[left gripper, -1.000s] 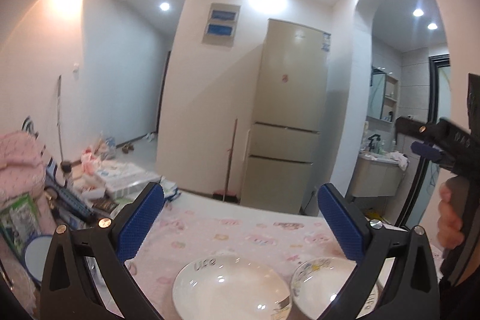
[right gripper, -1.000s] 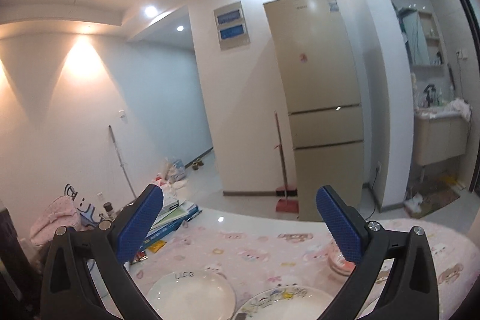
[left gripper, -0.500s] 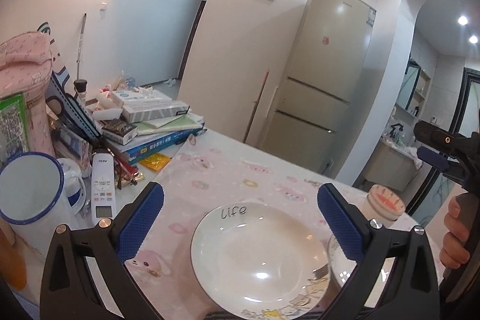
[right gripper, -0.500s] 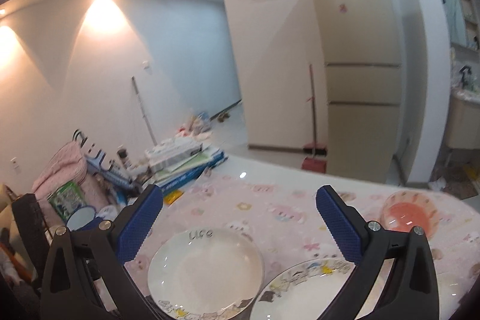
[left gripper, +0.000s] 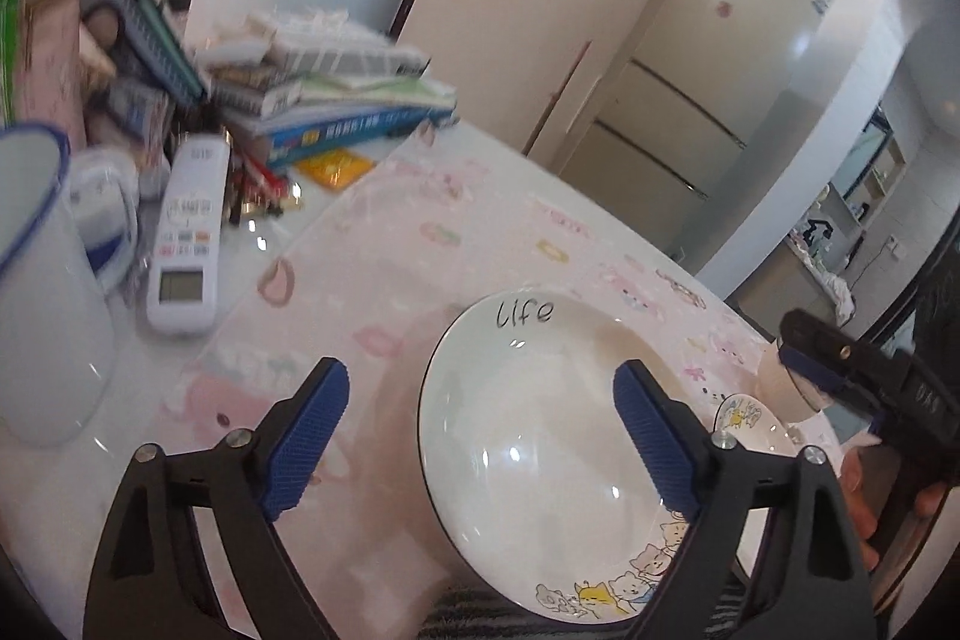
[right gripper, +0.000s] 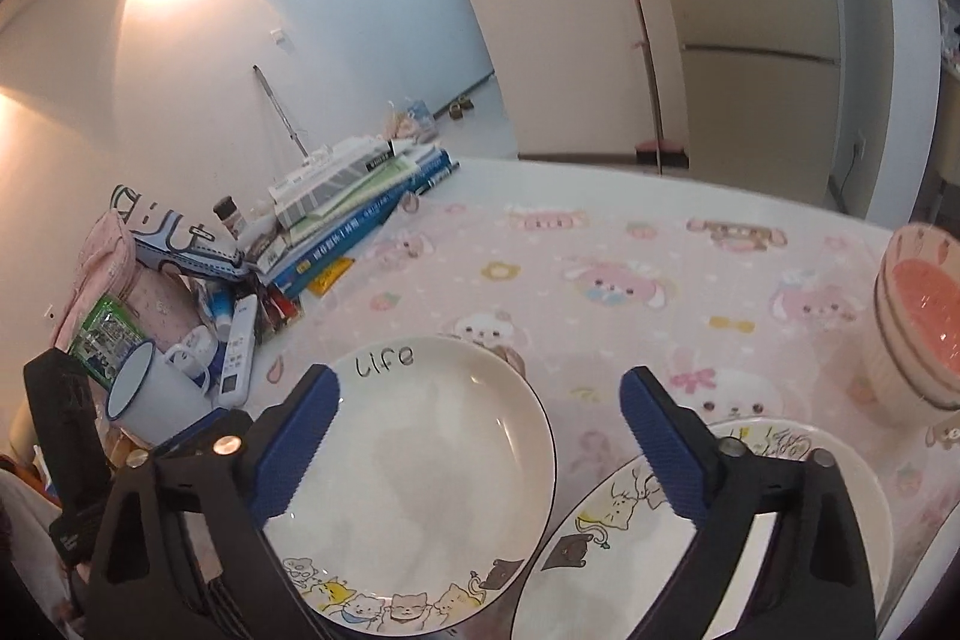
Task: Organize plates and bowls
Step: 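Move both grippers down toward the rim of a white 'Life' plate, then close the left gripper on the plate rim while the right gripper grips the rim too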
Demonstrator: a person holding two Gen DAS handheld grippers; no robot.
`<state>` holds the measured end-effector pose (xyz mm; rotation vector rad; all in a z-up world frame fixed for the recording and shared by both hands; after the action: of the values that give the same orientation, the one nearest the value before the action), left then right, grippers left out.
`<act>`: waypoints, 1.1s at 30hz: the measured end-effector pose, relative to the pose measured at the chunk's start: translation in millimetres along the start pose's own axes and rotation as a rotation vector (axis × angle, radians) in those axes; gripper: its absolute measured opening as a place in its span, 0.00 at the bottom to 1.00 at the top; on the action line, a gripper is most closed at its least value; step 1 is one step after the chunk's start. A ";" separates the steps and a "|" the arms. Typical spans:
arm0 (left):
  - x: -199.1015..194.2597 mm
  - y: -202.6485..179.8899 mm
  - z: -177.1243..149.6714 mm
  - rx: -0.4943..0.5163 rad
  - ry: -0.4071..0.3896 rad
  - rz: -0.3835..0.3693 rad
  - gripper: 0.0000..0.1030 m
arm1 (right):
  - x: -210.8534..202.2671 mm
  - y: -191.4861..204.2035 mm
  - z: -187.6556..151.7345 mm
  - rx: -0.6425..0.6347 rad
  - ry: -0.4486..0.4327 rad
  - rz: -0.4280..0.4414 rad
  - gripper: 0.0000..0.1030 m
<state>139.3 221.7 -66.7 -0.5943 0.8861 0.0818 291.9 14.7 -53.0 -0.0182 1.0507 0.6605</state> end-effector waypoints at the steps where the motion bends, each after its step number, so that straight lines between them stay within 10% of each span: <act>1: 5.1 5.0 0.0 -0.023 0.030 -0.024 0.79 | 4.9 -3.3 -0.4 0.010 0.017 0.006 0.86; 7: 23.5 16.6 -3.8 -0.088 0.149 -0.086 0.46 | 37.3 -18.7 -6.5 0.045 0.132 0.055 0.49; 33: 43.2 28.2 -8.3 -0.137 0.257 -0.063 0.10 | 74.2 -27.1 -15.2 -0.007 0.198 -0.042 0.12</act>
<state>152.5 233.5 -115.9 -0.7720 1.1159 0.0091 317.7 24.6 -128.6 -0.1129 1.2354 0.6336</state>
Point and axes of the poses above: each gripper's, at about its wrist camera, not at the fingertips, and x roughly the way its jaws point, y to its left, z to its top, the point moved 2 cm from there along x, roughly the way its jaws point, and after that the axes turned 12 degrees about y, right-handed, at the moved point
